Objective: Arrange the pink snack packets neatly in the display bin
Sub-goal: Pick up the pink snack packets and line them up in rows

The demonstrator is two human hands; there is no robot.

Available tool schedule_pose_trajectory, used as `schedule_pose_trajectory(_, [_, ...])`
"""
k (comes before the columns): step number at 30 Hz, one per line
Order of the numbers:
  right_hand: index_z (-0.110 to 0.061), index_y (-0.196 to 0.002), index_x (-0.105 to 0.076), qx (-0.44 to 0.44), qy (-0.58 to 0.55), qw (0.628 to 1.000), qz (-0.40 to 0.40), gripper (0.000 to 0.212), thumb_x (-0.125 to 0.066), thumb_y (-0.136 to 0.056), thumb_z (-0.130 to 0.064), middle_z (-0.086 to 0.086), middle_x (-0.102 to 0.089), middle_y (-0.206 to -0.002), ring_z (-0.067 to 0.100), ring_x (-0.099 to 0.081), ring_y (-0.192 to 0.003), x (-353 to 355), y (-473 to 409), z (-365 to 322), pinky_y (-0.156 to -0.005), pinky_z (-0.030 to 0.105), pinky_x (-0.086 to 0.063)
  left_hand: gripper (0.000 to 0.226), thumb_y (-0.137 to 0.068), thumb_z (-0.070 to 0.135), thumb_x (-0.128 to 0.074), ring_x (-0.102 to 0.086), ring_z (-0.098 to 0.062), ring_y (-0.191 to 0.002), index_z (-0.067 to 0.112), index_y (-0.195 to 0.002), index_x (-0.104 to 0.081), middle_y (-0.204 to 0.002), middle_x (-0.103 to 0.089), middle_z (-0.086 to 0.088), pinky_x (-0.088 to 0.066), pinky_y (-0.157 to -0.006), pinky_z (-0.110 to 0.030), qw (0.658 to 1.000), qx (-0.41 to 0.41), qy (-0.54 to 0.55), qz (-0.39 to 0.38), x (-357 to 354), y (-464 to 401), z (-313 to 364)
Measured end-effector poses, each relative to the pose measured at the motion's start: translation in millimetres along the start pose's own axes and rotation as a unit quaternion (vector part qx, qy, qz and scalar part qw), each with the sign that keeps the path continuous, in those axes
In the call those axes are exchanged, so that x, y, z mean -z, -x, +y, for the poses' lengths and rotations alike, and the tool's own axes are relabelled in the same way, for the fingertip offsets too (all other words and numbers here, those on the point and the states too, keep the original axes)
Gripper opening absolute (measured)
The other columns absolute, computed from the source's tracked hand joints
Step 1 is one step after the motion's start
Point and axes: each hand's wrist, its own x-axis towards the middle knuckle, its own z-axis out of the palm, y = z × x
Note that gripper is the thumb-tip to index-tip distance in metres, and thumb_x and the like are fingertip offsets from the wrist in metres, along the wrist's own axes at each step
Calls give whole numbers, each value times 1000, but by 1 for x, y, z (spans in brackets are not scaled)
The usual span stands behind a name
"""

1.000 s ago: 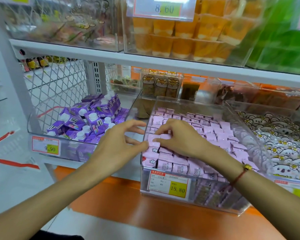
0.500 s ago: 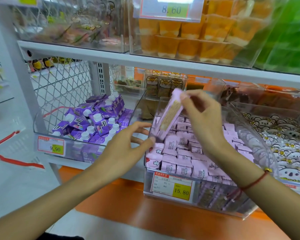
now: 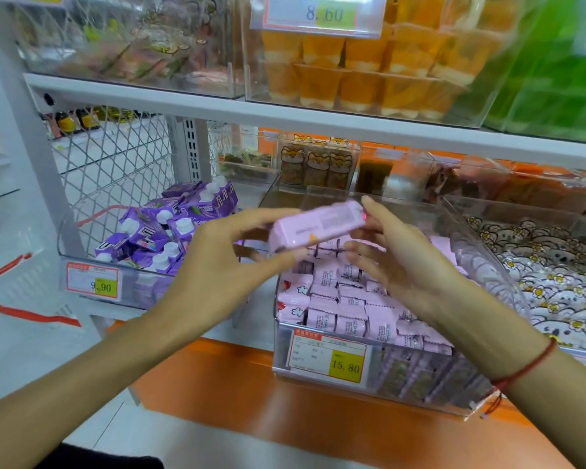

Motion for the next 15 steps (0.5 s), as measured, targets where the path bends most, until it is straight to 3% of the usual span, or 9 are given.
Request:
schedule_pose_trajectory(3, [-19, -101, -59, 77, 194, 978, 30, 34, -52, -90, -50, 7, -62, -103, 13, -58, -83, 4, -2, 1, -82, 29, -50, 25, -74, 29, -70, -67, 4, -79, 34, -99, -68, -90, -72, 21, -53, -60, -14, 990, 101, 90, 32, 0, -2, 0])
schedule_pose_trajectory(5, [-27, -106, -55, 165, 240, 957, 13, 25, -53, -90, -47, -1, -59, -113, 7, -56, -96, 4, 3, 1, -81, 15, -44, 23, -76, 34, -68, -70, -2, -81, 32, -98, -70, -88, -74, 15, -54, -59, -16, 984, 137, 111, 39, 1, -3, -2])
schedule_pose_trajectory(7, [-34, -119, -50, 247, 304, 919, -36, 30, -55, -90, -41, -11, -54, -120, 3, -49, -111, 4, 10, 3, -80, 5, -38, 32, -73, 39, -66, -71, -6, -80, 28, -103, -67, -84, -75, 11, -52, -55, -15, 978, 160, 126, 48, 1, -4, -3])
schedule_pose_trajectory(10, [-42, -138, -31, 304, 423, 848, -105, 55, -56, -89, -36, -20, -38, -132, 1, -30, -127, 1, 16, 9, -91, 9, -25, 46, -69, 44, -68, -71, -5, -79, 22, -109, -59, -82, -75, 8, -48, -52, -13, 974, 175, 130, 63, -1, -5, -3])
schedule_pose_trajectory(12, [-40, -144, -22, 287, 424, 854, -98, 66, -57, -88, -38, -20, -32, -139, -3, -24, -127, -2, 17, 13, -95, 15, -22, 45, -70, 45, -67, -71, -5, -79, 21, -107, -56, -81, -75, 8, -50, -54, -13, 971, 178, 139, 75, -3, -5, -4])
schedule_pose_trajectory(15, [-31, -146, -18, 237, 317, 918, -31, 77, -63, -85, -40, -13, -32, -145, -2, -37, -124, -6, 14, 12, -96, 18, -33, 38, -74, 40, -63, -71, -3, -81, 19, -105, -53, -83, -75, 10, -52, -59, -14, 964, 176, 182, 80, -7, -5, -3])
